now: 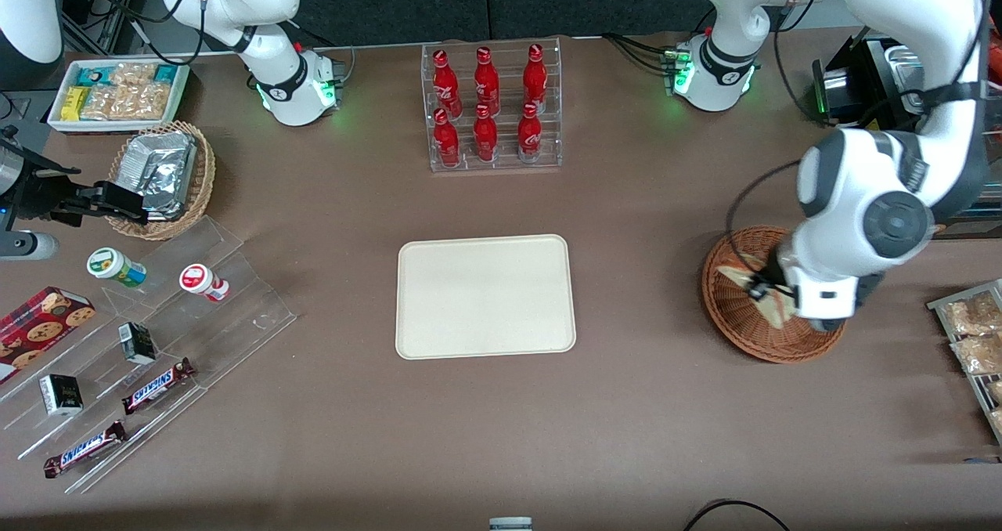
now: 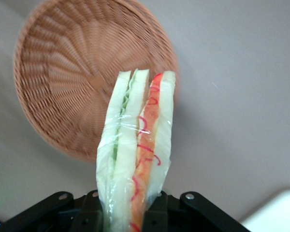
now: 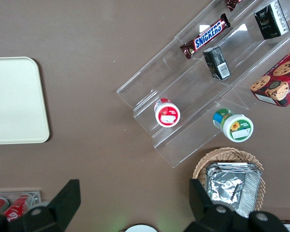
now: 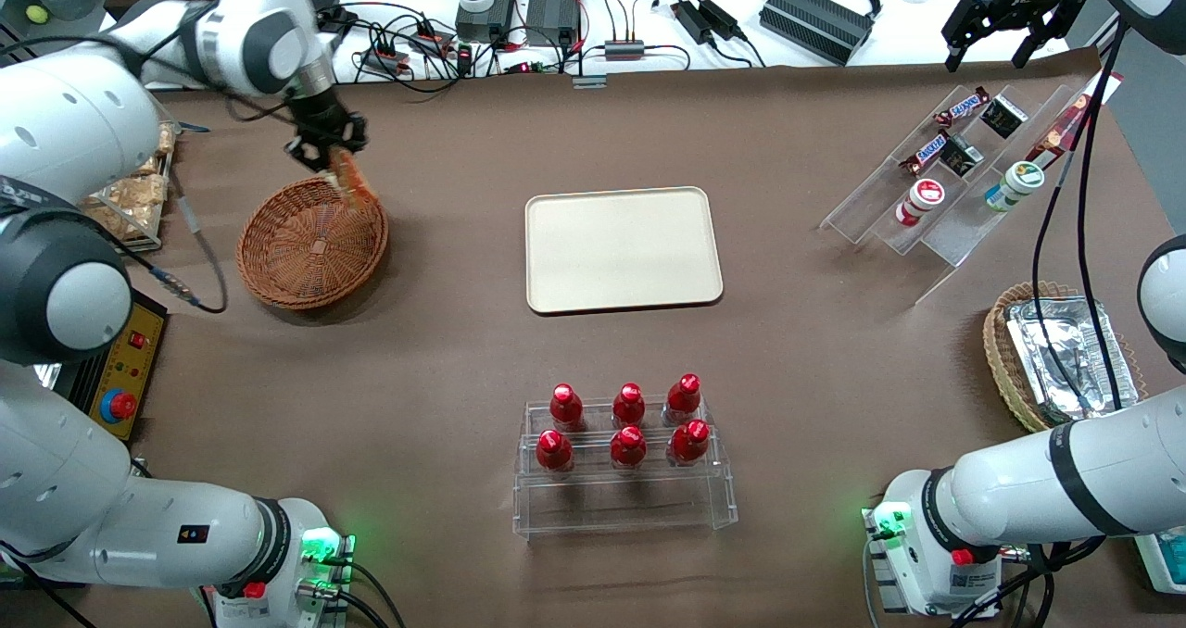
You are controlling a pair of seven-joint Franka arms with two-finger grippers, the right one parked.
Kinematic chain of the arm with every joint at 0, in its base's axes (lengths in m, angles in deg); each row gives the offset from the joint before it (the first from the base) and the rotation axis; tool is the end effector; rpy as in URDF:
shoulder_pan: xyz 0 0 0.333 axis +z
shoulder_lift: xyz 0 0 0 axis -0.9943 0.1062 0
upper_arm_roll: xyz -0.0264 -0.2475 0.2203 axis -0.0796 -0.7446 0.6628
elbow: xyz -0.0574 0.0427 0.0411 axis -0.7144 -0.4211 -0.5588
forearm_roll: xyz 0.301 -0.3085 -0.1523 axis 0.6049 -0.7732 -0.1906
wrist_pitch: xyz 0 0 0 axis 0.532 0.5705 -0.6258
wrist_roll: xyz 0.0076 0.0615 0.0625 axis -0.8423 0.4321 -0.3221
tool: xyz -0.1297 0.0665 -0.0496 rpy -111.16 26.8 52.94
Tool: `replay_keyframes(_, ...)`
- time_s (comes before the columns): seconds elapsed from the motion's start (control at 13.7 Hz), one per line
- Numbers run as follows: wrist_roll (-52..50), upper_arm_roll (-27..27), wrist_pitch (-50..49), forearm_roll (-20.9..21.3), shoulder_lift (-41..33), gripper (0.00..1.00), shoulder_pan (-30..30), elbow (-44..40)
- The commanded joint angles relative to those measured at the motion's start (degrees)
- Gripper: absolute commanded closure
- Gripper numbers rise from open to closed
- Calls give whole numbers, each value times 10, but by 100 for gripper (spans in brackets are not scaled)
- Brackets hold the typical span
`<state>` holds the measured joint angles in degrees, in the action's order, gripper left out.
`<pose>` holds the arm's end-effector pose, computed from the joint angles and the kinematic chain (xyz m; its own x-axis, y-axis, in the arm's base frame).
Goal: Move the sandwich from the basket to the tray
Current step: 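Carry the sandwich with the left gripper over the cream tray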
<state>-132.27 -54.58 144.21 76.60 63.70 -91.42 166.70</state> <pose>0.6508 -0.1521 0.3467 0.7514 0.6535 -0.0910 0.6395 -0.7552 -0.1438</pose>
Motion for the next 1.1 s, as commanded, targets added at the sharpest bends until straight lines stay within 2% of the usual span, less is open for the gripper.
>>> replay_keyframes(0.0,-35,-28,-35,1,11,95,-59,-51)
replay_keyframes(0.29,-39,-35,-28,1,36,95,-169,-88)
replay_keyframes(0.51,-28,-35,-15,2,96,95,-235,-149)
replay_keyframes(0.73,20,-35,17,2,165,90,-277,-204)
replay_keyframes(1.02,34,-35,139,2,227,91,-306,-208)
